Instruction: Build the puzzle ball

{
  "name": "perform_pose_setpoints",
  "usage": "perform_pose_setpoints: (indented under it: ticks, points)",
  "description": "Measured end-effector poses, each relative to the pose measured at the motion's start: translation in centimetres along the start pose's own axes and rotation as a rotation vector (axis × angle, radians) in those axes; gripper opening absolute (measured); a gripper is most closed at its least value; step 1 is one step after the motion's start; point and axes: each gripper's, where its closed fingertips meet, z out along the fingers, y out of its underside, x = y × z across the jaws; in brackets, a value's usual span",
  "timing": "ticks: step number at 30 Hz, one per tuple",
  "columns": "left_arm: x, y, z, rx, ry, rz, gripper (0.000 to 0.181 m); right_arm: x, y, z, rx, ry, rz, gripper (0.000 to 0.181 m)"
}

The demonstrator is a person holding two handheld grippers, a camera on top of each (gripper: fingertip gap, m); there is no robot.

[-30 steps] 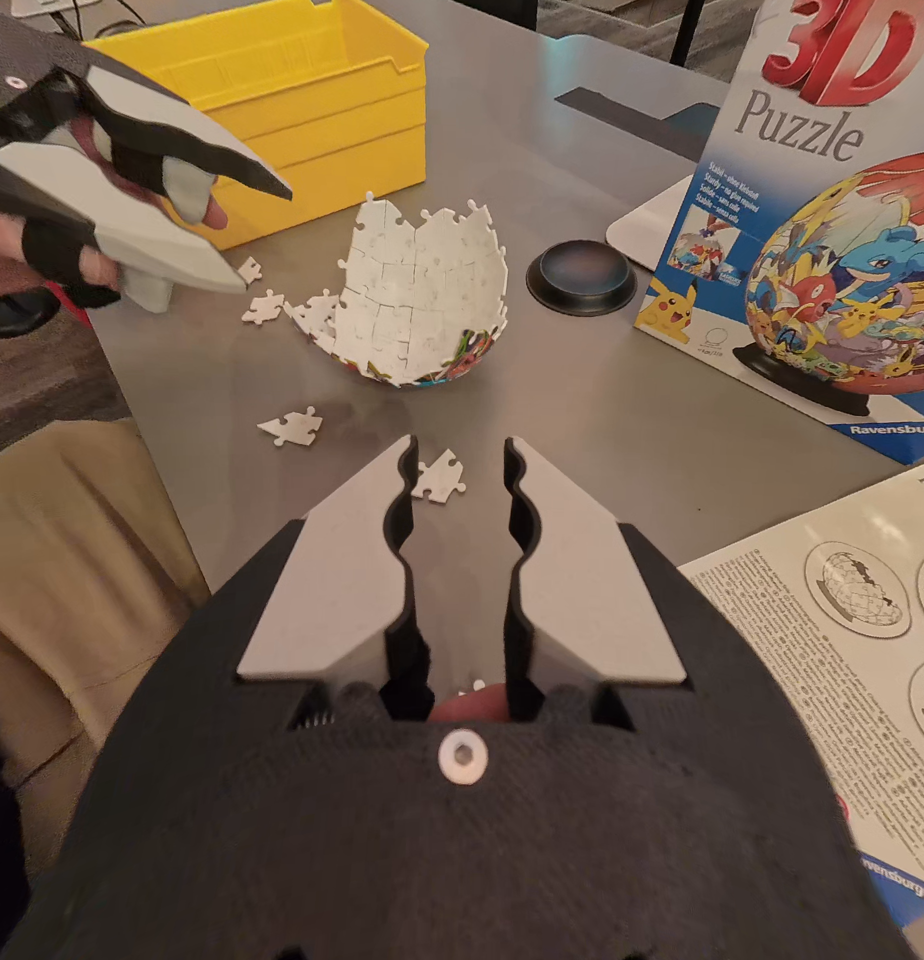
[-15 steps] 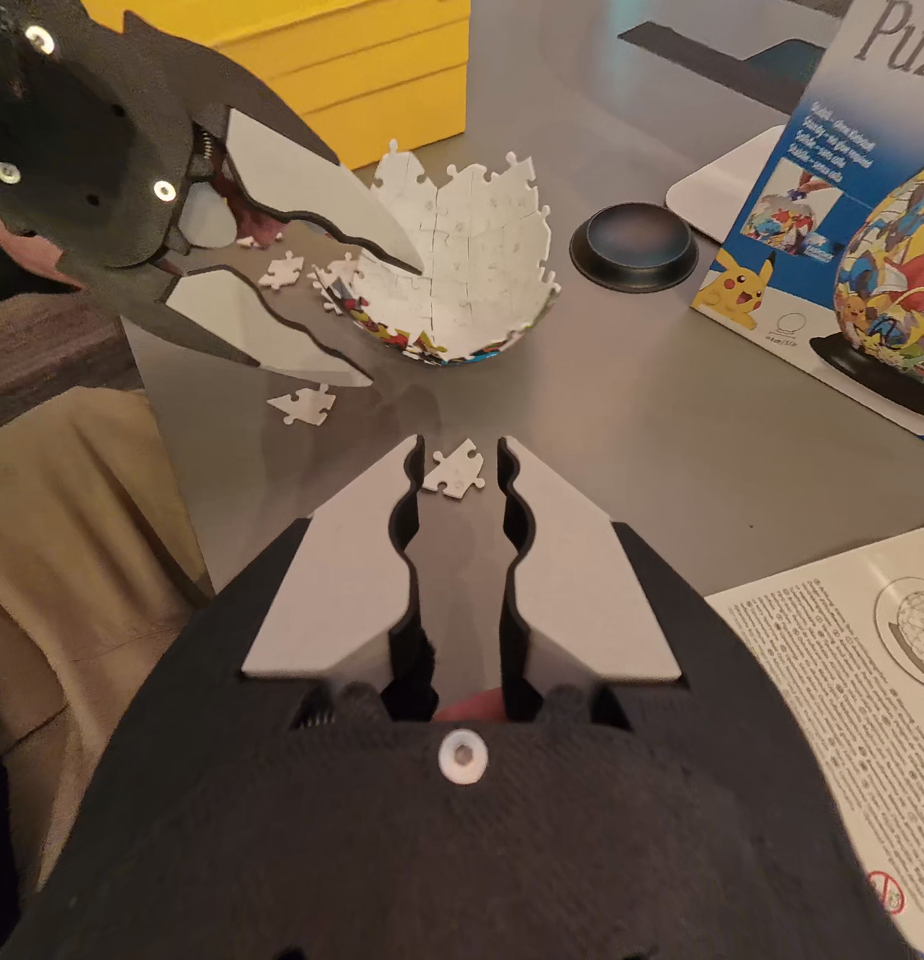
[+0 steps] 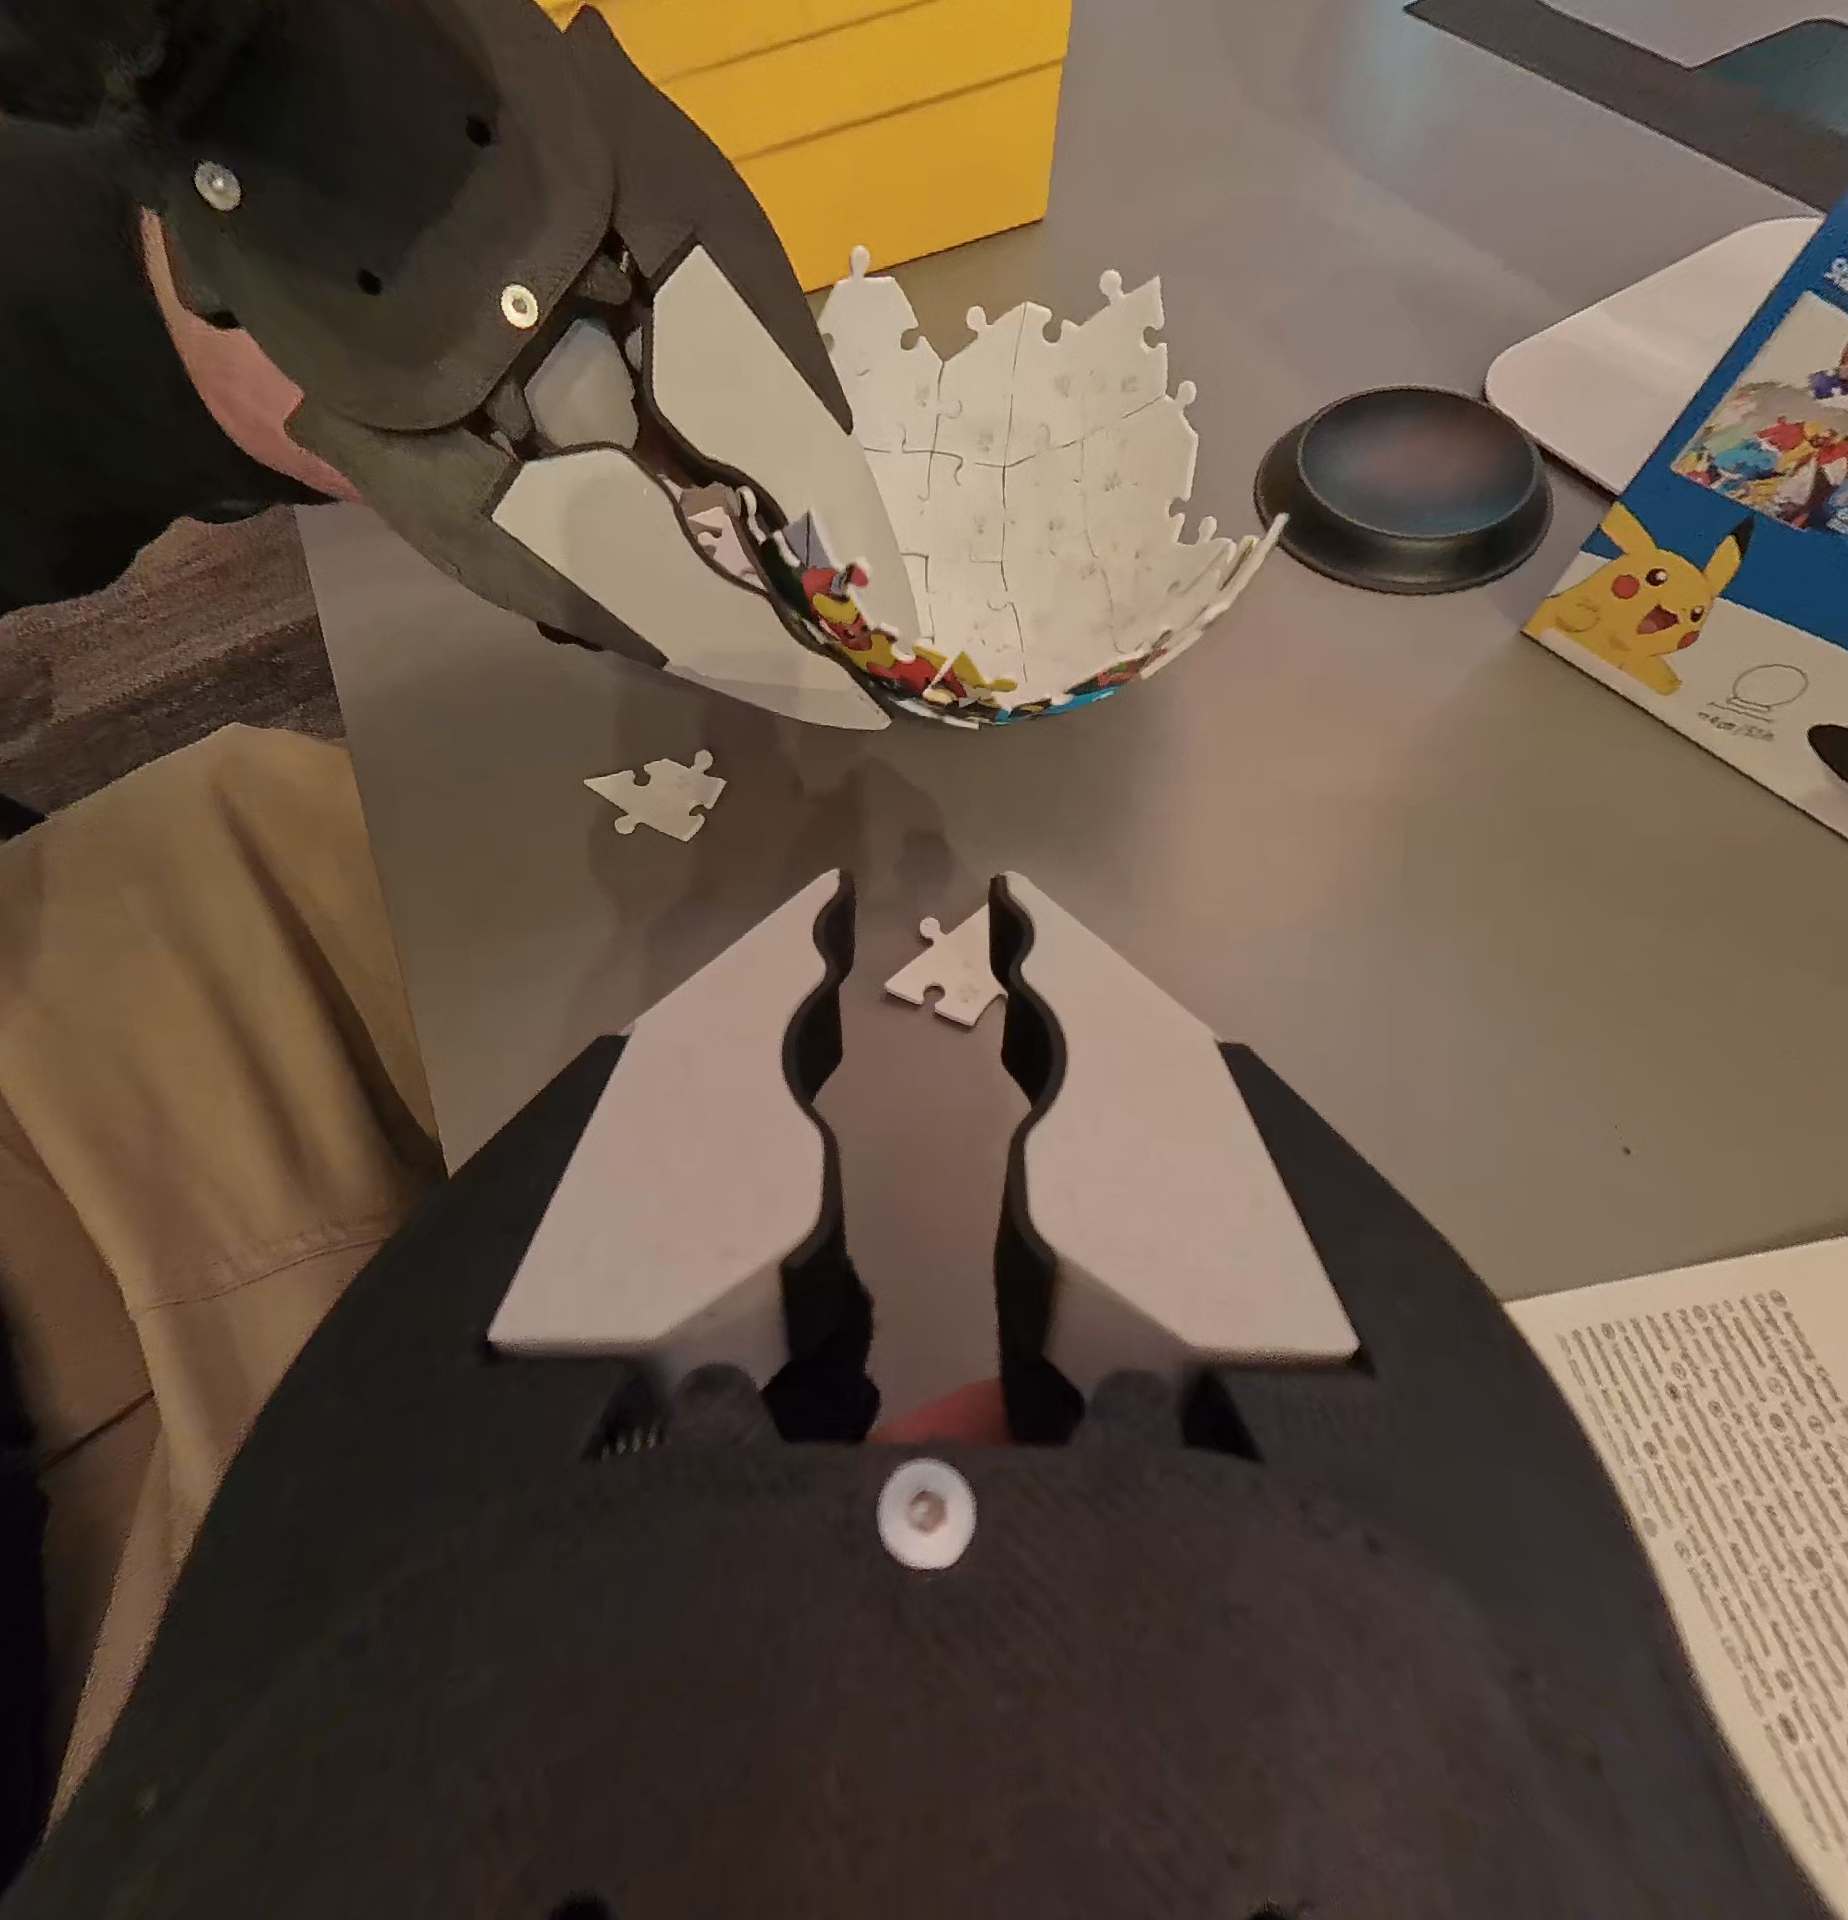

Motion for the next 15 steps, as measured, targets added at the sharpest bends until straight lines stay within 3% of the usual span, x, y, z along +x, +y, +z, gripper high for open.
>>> perform_pose_setpoints:
  ticks: [8, 15]
  points:
    - [0.1, -0.4, -1.4, 0.086, 0.073, -0.030, 0.005, -1.0, -0.5, 1.3, -0.014, -0.042, -0.125, 0.025]
    - [-0.8, -1.0, -2.8, 0.177, 0.169, -0.137, 0.004, -0.7, -0.9, 2.0, 0.002, -0.135, -0.106, 0.024]
